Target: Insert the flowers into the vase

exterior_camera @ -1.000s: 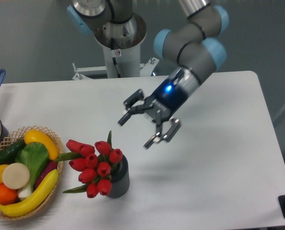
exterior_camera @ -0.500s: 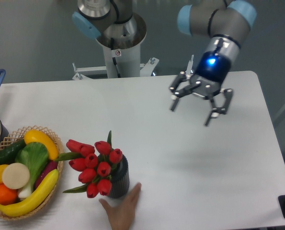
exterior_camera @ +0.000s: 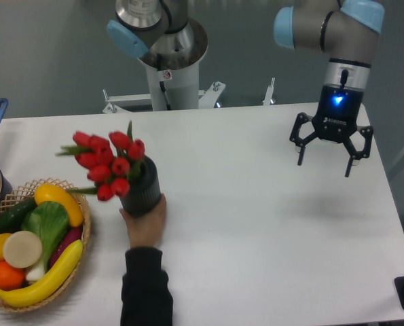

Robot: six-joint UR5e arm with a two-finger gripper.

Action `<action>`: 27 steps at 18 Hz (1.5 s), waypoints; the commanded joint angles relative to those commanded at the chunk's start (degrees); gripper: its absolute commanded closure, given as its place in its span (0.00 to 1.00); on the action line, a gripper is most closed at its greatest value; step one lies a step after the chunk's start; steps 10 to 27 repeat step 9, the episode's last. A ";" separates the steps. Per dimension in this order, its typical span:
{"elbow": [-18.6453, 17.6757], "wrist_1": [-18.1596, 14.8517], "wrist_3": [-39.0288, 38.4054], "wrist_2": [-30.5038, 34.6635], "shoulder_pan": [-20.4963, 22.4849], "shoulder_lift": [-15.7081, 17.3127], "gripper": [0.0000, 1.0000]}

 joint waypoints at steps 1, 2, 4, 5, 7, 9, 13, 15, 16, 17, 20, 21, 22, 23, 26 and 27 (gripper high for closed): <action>0.36 -0.18 0.08 2.20 -0.97 -0.18 0.00; 0.53 -0.61 0.43 4.40 -1.41 -0.18 0.00; 1.50 -1.32 0.52 6.96 -2.73 -0.35 0.00; 1.76 -2.63 0.61 8.53 -3.52 -0.35 0.00; 1.94 -4.57 1.14 12.83 -4.84 -0.96 0.00; 1.94 -4.49 1.93 16.27 -6.42 -1.23 0.00; 1.94 -4.49 1.93 16.27 -6.42 -1.23 0.00; 1.94 -4.49 1.93 16.27 -6.42 -1.23 0.00; 1.94 -4.49 1.93 16.27 -6.42 -1.23 0.00; 1.94 -4.49 1.93 16.27 -6.42 -1.23 0.00; 1.94 -4.49 1.93 16.27 -6.42 -1.23 0.00; 1.94 -4.49 1.93 16.27 -6.42 -1.23 0.00; 1.94 -4.49 1.93 16.27 -6.42 -1.23 0.00; 1.94 -4.49 1.93 16.27 -6.42 -1.23 0.00; 1.94 -4.49 1.93 16.27 -6.42 -1.23 0.00; 1.94 -4.49 1.93 16.27 -6.42 -1.23 0.00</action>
